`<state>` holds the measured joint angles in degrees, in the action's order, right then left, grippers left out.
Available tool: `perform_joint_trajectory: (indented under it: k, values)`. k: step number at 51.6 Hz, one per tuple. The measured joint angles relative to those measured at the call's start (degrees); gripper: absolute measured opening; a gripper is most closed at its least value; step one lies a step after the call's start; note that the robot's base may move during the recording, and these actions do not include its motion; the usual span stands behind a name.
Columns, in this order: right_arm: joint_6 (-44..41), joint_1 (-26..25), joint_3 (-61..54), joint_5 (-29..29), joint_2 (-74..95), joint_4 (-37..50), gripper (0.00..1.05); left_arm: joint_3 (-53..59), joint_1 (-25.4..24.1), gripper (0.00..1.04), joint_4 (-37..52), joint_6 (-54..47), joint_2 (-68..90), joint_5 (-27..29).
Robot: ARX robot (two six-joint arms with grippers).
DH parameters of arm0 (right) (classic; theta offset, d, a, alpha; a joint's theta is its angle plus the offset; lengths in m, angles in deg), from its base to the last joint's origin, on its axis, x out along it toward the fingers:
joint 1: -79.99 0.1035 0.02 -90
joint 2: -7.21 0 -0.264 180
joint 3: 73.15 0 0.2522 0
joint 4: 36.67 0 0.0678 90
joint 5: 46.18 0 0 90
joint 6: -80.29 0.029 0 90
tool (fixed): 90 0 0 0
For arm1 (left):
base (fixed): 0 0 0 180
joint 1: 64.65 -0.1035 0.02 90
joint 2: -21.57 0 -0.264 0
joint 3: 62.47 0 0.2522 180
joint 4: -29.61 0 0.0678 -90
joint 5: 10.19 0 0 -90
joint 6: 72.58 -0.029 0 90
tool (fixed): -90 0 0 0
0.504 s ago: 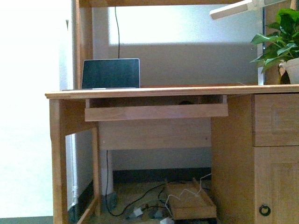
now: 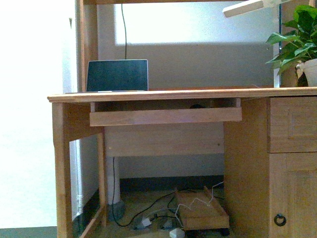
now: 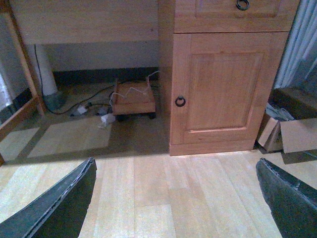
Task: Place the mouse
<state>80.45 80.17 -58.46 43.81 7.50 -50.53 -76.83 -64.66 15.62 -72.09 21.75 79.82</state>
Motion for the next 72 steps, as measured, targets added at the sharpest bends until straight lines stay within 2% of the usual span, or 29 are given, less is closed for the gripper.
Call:
perform_joint_trajectory:
  k: [72]
  values:
    - [0.0, 0.0, 0.0, 0.0, 0.0, 0.0, 0.97, 0.0, 0.0, 0.97, 0.0, 0.0, 0.0, 0.0]
